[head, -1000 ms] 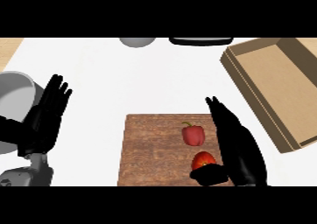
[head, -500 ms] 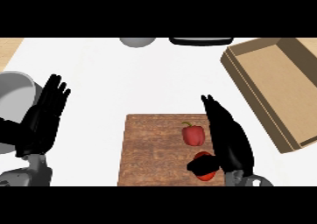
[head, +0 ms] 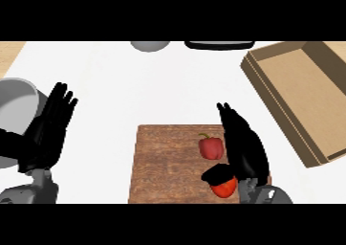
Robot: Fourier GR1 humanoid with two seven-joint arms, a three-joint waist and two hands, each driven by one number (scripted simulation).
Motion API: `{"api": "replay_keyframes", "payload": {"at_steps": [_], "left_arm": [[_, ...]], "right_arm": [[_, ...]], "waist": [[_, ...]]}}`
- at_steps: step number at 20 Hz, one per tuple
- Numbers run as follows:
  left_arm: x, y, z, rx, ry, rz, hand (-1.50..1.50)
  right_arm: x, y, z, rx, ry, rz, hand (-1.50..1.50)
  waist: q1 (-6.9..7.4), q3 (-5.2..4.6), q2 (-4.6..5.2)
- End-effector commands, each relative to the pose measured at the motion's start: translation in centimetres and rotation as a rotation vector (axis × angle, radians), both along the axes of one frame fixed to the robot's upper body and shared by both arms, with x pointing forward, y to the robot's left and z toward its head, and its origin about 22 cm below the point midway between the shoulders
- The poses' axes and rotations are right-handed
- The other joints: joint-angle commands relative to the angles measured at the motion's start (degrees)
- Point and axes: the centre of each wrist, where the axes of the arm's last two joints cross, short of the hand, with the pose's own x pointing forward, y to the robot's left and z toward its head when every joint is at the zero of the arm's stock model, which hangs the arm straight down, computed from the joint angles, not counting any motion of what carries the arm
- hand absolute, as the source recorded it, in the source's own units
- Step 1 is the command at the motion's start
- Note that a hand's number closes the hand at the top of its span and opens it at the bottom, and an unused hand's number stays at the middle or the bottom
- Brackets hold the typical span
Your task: Pick the bell pepper from the cutting board and place it in the cardboard box
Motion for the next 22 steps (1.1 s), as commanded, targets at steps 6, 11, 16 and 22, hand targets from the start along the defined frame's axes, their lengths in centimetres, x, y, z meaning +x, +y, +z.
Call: {"api": "replay_keyframes", "payload": {"at_steps": [6, 11, 16, 22], "left_arm": [[-0.1, -1.4, -0.7, -0.003, -0.014, -0.009, 0.0], [1.4, -2.1, 1.0, -0.002, -0.008, -0.021, 0.0], [0.9, -0.2, 1.3, 0.006, 0.003, -0.009, 0.0], [0.5, 0.0, 0.0, -0.006, -0.004, -0.008, 0.0]], "right_arm": [[2.4, -0.5, -2.3, 0.011, 0.031, 0.005, -1.5], [1.2, 0.9, -1.7, -0.018, 0.046, 0.024, -1.5], [2.0, 1.9, -4.3, -0.012, 0.05, 0.005, -1.5], [1.9, 0.7, -3.9, -0.019, 0.043, 0.021, -1.5]], "waist": [[0.06, 0.0, 0.03], [-0.03, 0.0, 0.0], [0.16, 0.0, 0.03], [0.02, 0.0, 0.0]]}}
